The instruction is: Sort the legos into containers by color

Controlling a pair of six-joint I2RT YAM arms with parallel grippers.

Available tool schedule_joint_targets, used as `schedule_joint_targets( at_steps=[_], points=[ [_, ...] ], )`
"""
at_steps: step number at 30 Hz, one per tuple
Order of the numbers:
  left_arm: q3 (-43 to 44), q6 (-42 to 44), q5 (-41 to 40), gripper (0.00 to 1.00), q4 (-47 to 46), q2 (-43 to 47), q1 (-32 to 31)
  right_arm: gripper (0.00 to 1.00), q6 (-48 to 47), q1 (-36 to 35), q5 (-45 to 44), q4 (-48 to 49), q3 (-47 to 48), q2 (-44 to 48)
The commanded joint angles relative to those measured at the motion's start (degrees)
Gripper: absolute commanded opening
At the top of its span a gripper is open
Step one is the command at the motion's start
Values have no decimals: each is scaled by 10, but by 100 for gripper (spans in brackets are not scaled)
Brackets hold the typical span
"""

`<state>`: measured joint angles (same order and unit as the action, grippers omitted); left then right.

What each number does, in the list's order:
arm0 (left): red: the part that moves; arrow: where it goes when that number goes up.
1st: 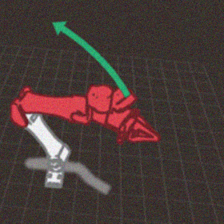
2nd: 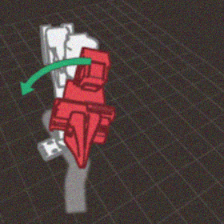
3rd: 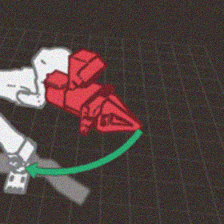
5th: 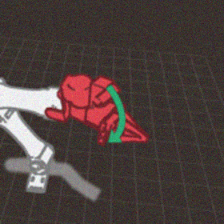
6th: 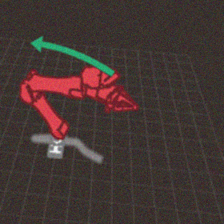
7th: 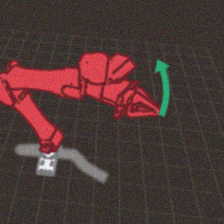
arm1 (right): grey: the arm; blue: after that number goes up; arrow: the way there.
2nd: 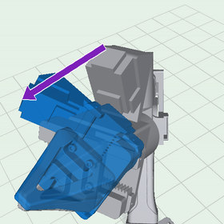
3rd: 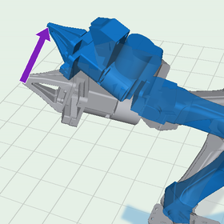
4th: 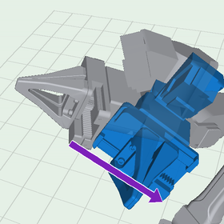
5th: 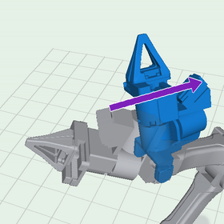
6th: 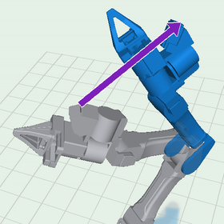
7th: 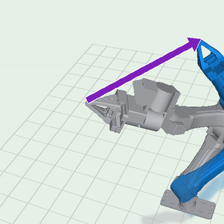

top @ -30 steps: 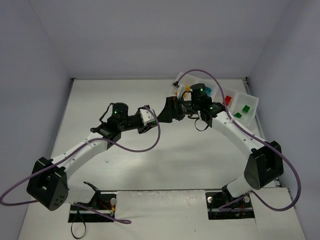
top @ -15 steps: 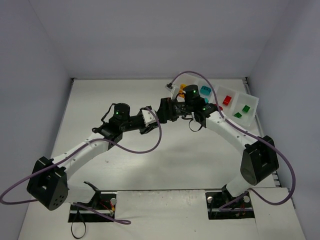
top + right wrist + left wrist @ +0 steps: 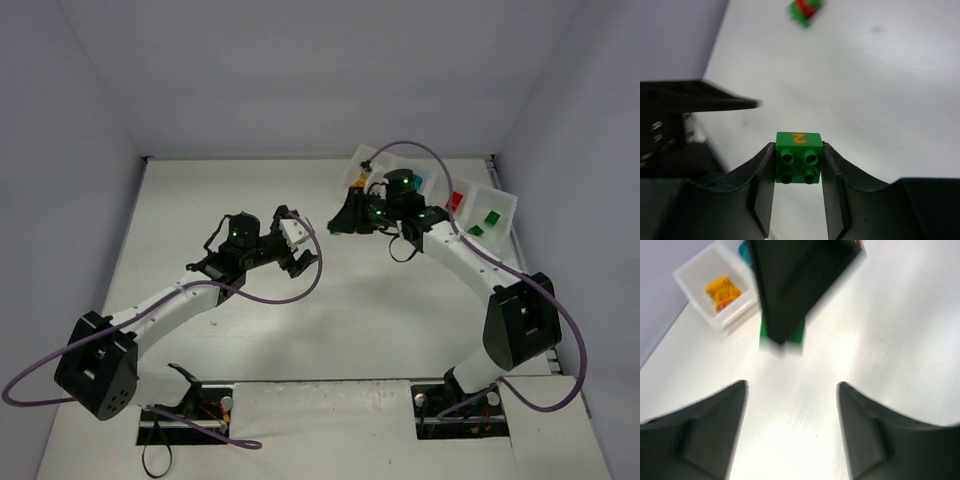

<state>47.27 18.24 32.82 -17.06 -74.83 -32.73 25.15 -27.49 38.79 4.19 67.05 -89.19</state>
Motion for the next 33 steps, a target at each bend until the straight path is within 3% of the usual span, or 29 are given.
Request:
schedule_joint_targets(
  at_steps=[1, 5, 8, 9, 15, 24, 30, 33],
  points=[
    [-2, -64, -80, 77, -48, 32, 2, 0, -22, 88, -165, -5, -10, 43],
    [-4, -95, -172, 82, 10, 61, 3, 0, -31, 220, -328, -39, 0, 45],
    [-2, -131, -231, 82, 51, 84, 8, 0, -35, 272, -423, -39, 16, 31],
    [-1, -160, -248, 82, 62, 89, 13, 0, -39, 311, -445, -39, 21, 23],
    [10, -304, -369, 82, 141, 117, 51, 0, -33, 390, -521, -66, 91, -70],
    [42, -323, -433, 82, 225, 87, 113, 38, -34, 419, -492, -110, 197, -194],
    [77, -325, -427, 67, 231, 19, 152, 69, -46, 420, -459, -112, 210, -163],
    [108, -306, -413, 65, 229, -27, 163, 72, -43, 419, -424, -117, 208, -129]
  ],
)
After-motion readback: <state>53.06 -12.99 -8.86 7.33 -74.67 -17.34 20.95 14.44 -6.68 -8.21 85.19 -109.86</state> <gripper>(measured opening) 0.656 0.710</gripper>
